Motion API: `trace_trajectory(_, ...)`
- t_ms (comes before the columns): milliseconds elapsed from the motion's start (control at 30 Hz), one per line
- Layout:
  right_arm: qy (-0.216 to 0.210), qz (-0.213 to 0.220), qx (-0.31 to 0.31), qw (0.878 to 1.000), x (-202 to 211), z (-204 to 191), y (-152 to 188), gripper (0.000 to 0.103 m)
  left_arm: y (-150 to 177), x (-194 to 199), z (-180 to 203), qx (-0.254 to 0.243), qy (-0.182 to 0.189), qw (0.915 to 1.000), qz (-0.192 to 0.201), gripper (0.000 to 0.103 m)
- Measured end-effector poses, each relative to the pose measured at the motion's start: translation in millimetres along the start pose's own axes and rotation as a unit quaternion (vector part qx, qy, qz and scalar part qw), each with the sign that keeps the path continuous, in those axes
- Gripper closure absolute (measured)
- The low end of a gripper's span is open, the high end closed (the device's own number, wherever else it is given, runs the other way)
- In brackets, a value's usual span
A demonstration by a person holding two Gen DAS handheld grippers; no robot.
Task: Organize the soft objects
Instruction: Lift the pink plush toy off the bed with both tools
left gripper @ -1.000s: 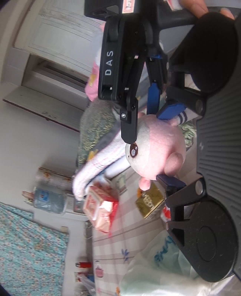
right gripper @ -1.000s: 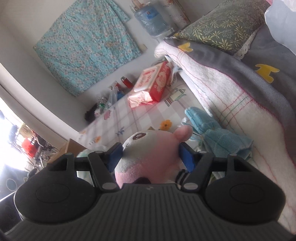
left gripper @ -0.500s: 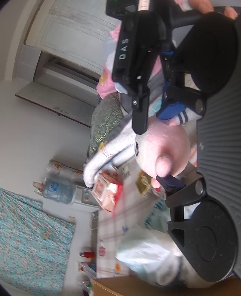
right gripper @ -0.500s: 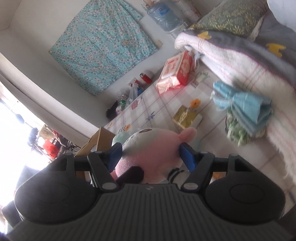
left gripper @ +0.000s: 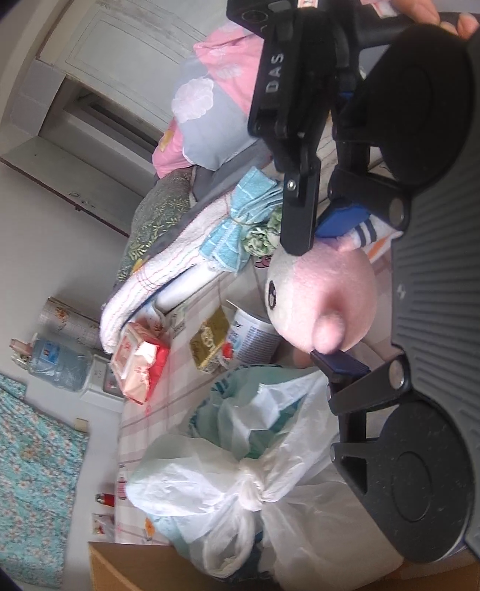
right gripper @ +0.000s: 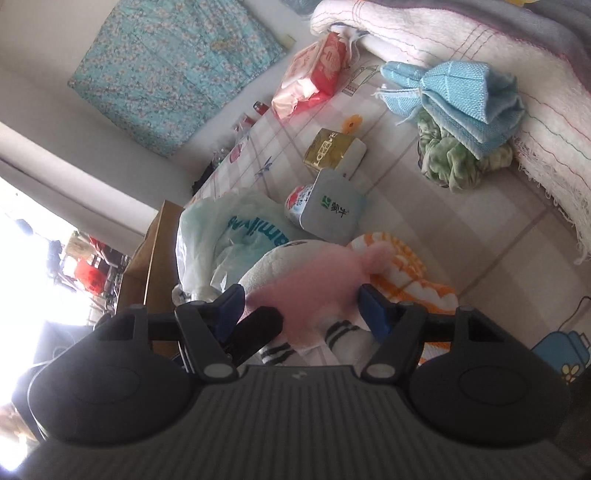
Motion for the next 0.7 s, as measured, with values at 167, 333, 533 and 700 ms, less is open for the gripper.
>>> trace_trajectory(167, 0.002, -0.018, 0.023, 1.000, 11, -5, -3, 0.035, 11, -7, -8, -0.003, -0.010, 0.9996, -0.027, 0.038)
trace_trajectory(333, 0.006, -0.008, 0.067, 0.998, 21, -17, -21, 0.035, 24, -16, -15, 0.007, 0.000, 0.9983, -0.057, 0.038)
trace_trajectory(533, 0.026, -0.028, 0.119, 0.992, -2, -23, -43, 0.035, 31, -12, -21, 0.008, 0.006, 0.9971, -0.075, 0.034)
trace_trajectory(700, 0.022, -0.076, 0.137, 0.987, -36, -23, -41, 0.035, 44, -7, -25, 0.009, 0.033, 0.9947, -0.097, 0.033)
Point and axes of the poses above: each gripper's, at about its wrist camera, not at the fingertips, and x roughly against the way its jaws point, z to its right, y to its underside, the point moved 5 cm from there along -x, roughly the way its jaws point, and after that the axes turned 15 degrees about -y, right-handed, at the moved point
